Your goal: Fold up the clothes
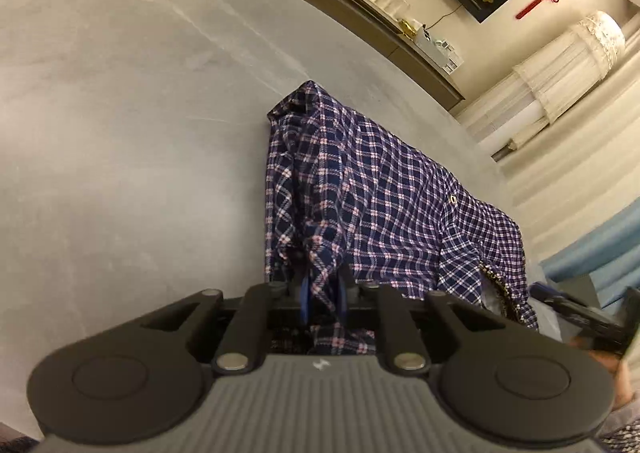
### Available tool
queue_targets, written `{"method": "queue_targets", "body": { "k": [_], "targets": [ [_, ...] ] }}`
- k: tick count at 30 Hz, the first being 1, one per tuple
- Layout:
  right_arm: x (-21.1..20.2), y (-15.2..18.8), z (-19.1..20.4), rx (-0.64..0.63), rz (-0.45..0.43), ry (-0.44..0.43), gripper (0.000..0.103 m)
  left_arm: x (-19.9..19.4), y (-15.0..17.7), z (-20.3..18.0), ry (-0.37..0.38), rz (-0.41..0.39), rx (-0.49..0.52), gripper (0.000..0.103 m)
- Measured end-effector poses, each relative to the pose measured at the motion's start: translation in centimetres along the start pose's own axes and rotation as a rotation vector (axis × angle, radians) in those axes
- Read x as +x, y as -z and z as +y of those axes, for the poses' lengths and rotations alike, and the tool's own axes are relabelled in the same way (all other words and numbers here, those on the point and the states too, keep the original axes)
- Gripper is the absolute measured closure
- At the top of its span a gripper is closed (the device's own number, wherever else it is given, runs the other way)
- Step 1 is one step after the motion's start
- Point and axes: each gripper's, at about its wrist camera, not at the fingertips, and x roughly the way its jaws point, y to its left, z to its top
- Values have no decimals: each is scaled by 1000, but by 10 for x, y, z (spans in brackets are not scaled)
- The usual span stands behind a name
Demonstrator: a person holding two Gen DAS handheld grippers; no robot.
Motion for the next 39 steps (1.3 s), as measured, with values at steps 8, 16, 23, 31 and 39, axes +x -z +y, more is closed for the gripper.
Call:
{"method": "queue_targets", "body": {
  "k": [8,16,23,31,39],
  "targets": [
    [14,15,4,-36,134,-129,59,-3,18,-33,-76,-40,100,90],
    [42,-23,-31,99,-86,388,54,13,93,-140,322,195,435,91],
    [-11,-14,-31,198,-221,150,48,-25,44,-135,478,123,453,90],
    [21,-31,-15,93,-205,89,49,-15,15,-158,403,90,490,80],
    [58,-25,-44,165,-35,223,50,24,-32,-202,289,69,534,72]
  ]
}}
